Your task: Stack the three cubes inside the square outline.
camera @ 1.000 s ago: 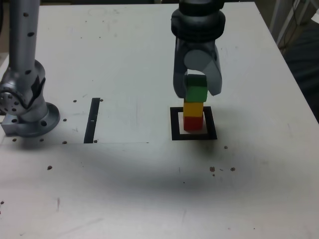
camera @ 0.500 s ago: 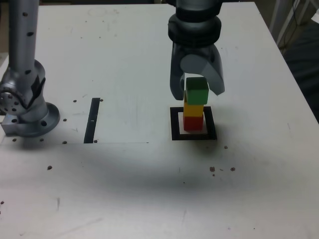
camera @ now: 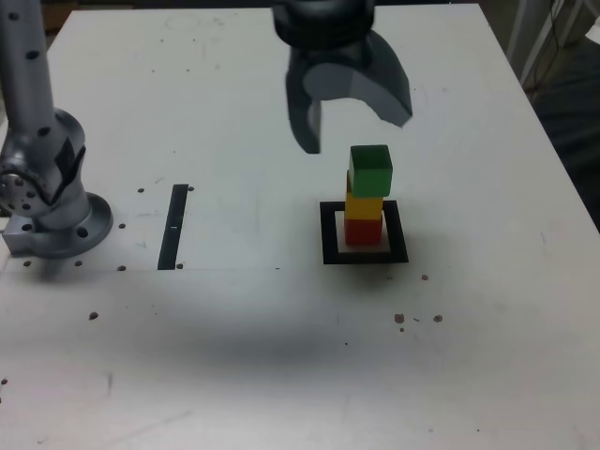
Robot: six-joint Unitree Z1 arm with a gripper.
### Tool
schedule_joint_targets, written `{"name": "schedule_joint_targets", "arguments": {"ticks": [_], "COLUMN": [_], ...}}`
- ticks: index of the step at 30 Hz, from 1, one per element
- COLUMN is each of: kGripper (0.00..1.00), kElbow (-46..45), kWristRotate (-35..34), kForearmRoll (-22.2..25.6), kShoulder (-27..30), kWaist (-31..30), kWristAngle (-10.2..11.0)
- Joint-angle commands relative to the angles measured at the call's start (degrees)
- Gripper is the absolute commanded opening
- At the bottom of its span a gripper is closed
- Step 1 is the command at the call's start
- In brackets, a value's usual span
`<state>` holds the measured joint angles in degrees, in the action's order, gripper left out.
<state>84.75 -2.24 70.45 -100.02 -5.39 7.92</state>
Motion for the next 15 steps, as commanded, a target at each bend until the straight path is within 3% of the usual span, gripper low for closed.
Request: {"name": "schedule_joint_targets", "arguments": {"ticks": [1,15], "kGripper": [0.99,0.99], "kElbow": [-1.8,-20.9], "kWristRotate": [-0.1,-1.9], "kForearmRoll": [-0.1,-3.8], "kShoulder": [2.3,13.2], "kWaist": [0.0,-0.1], "kWristAngle": [0.2,-0.2]}}
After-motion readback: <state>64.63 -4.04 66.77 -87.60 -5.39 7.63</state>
